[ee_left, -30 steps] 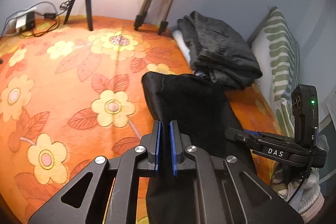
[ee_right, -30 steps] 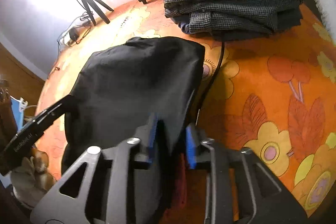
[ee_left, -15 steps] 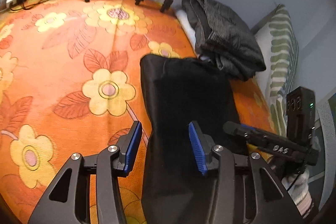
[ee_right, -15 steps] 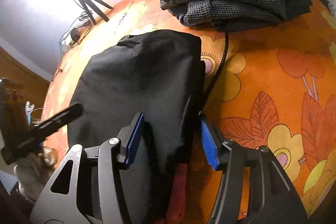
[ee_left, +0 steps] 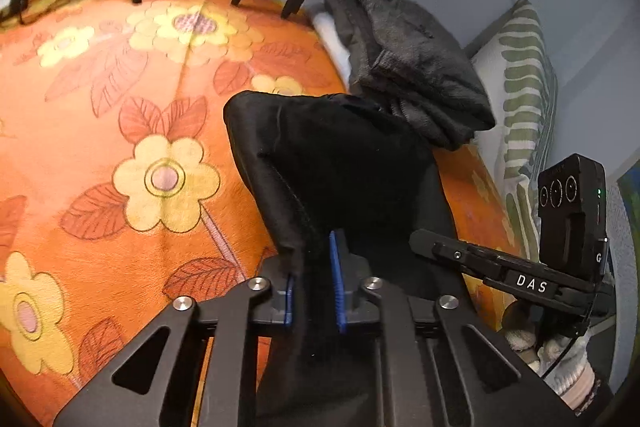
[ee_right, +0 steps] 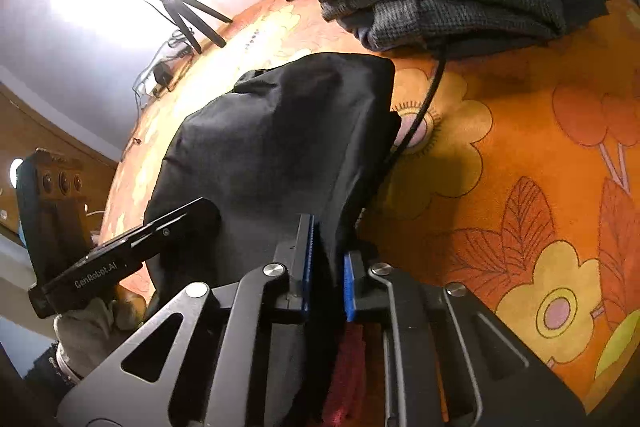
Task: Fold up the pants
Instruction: 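Lift the folded trousers with both grippers and carry them toward the grey stack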
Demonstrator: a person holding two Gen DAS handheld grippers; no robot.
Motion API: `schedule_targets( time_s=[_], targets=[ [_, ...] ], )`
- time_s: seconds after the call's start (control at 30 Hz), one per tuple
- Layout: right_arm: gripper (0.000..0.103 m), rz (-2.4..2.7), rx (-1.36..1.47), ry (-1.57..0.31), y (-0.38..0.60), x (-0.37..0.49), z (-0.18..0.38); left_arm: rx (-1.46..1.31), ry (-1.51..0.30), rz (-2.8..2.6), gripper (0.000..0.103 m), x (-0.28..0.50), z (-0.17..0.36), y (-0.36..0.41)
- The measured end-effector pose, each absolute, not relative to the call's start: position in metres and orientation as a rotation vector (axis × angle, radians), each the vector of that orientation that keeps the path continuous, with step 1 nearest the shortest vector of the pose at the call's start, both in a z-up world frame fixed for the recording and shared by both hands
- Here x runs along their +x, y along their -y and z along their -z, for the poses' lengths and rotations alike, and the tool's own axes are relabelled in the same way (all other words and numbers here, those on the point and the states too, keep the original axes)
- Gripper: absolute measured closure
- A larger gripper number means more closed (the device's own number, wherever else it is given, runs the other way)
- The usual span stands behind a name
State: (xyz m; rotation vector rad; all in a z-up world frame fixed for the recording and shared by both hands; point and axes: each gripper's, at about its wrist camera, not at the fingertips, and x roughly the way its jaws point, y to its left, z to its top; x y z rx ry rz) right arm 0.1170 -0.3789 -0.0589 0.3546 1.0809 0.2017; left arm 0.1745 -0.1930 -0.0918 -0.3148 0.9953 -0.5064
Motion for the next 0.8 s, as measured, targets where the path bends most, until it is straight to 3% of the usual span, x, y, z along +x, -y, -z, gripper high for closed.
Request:
schedule_targets(
  time_s=[0.47,0.8],
  targets=[
    [0.095,-0.271,0.302,-0.914,0.339,0.071,-0.019,-0.245,-0.738,0.571,0.094,0.124,0.004,0.185],
    [0.095,-0.219,0.250,-0.762,0.355,0.054,-0.081,-0.252,-0.665,0.653,0.094,0.139,-0.032,0.214]
  ],
)
